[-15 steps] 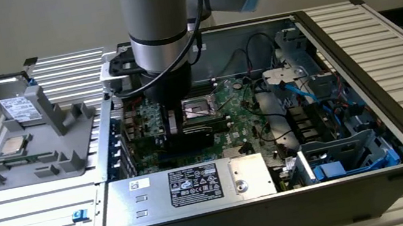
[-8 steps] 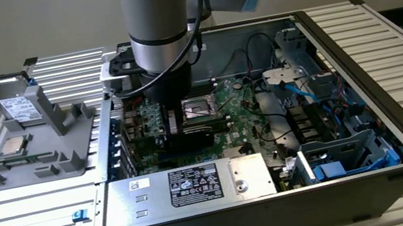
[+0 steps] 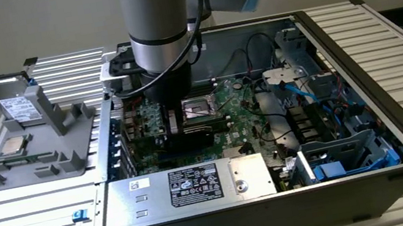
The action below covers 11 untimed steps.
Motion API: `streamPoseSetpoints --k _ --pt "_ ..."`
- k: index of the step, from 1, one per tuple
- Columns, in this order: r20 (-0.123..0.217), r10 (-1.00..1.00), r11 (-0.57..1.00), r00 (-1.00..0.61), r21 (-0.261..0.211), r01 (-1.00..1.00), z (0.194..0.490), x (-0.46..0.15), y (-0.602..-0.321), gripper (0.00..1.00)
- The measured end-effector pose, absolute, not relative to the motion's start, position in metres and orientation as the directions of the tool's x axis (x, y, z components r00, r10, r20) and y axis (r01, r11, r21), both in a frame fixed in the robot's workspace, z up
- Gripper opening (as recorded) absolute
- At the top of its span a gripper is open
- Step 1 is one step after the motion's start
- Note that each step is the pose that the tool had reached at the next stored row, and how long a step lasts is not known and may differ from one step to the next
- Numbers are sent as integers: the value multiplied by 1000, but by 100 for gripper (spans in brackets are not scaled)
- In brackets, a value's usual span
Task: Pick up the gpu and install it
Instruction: 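Insert the gpu into the slot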
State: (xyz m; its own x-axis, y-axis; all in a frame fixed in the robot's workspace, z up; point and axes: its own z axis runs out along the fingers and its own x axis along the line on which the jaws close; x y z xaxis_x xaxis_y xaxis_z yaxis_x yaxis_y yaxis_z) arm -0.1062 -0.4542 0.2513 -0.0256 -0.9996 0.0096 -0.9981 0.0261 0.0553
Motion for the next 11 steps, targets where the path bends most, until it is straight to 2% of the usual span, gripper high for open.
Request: streamPoseSetpoints --k 11 --pt "10 -1000 26 -25 55 -998 249 -107 -454 27"
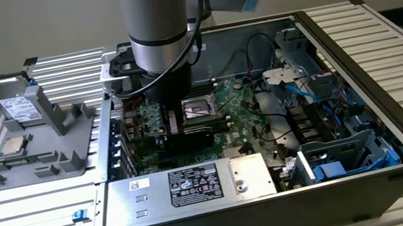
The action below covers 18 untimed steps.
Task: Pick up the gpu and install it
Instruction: 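Insert the gpu into the slot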
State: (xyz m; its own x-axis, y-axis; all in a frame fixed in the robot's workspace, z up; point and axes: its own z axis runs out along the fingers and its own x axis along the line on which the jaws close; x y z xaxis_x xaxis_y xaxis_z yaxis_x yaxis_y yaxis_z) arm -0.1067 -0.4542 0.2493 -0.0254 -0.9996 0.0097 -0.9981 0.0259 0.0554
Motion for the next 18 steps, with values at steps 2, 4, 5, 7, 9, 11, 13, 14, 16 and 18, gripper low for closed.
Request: streamPoseSetpoints --k 2,4,5,7,9,11,13,14,16,18 --pt "10 -1000 26 -25 55 -998 249 -107 -454 27" --pt "10 -1000 26 -25 55 -998 249 -107 -454 27" --pt "10 -1000 26 -25 55 -998 249 -107 -454 27" --pt "8 -1000 26 -25 55 -998 251 -107 -454 27" --pt "10 -1000 26 -26 55 -998 254 -107 -454 27" --pt "11 -1000 26 -25 55 -998 255 -107 -454 27" --pt "12 -1000 25 -25 55 -998 255 -108 -454 27" --pt "12 -1000 26 -25 55 -998 255 -108 -454 27" --pt "12 -1000 26 -25 55 -998 255 -108 -454 27" --pt "12 -1000 25 -25 55 -998 254 -108 -454 27"
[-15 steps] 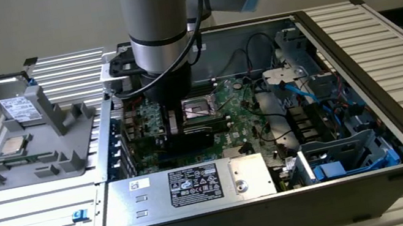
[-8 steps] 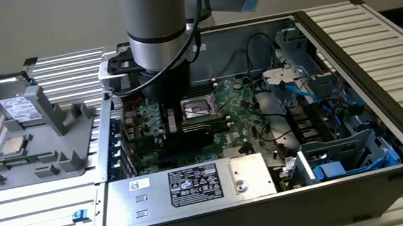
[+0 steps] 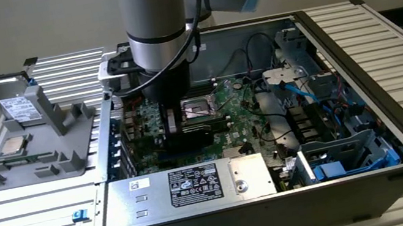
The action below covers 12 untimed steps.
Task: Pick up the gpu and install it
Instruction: 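Insert the gpu into the slot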
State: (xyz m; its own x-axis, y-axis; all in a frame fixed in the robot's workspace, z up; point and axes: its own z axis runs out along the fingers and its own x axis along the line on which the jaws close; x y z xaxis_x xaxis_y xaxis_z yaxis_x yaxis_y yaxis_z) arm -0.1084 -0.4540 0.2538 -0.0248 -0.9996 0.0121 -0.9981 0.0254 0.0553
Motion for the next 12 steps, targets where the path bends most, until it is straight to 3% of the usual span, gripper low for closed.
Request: streamPoseSetpoints --k 12 --pt "12 -1000 22 -21 56 -998 250 -110 -454 27"
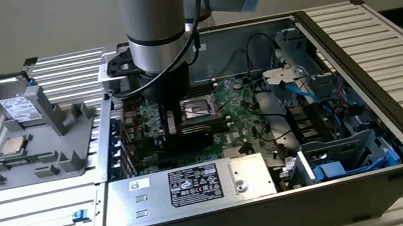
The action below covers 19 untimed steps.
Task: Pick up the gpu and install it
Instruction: 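Insert the gpu into the slot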
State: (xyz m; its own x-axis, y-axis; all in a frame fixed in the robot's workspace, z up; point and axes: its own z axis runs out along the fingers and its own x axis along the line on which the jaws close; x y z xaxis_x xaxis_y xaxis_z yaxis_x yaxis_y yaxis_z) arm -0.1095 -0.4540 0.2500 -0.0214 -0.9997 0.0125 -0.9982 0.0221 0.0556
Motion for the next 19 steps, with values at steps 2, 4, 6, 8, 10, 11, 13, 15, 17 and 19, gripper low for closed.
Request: streamPoseSetpoints --k 2,4,6,8,10,11,13,15,17,19 --pt "12 -1000 21 -21 56 -998 250 -110 -454 27" --pt "12 -1000 21 -20 55 -998 250 -110 -454 27" --pt "12 -1000 21 -20 55 -998 250 -109 -454 27" --pt "12 -1000 21 -20 55 -998 250 -109 -454 27" --pt "12 -1000 21 -20 55 -998 250 -110 -454 27" --pt "12 -1000 21 -20 55 -998 250 -109 -454 27" --pt "12 -1000 21 -20 55 -998 250 -110 -454 27" --pt "12 -1000 21 -20 55 -998 250 -110 -454 27" --pt "12 -1000 21 -20 55 -998 250 -110 -454 27" --pt "12 -1000 21 -20 55 -998 250 -110 -454 27"
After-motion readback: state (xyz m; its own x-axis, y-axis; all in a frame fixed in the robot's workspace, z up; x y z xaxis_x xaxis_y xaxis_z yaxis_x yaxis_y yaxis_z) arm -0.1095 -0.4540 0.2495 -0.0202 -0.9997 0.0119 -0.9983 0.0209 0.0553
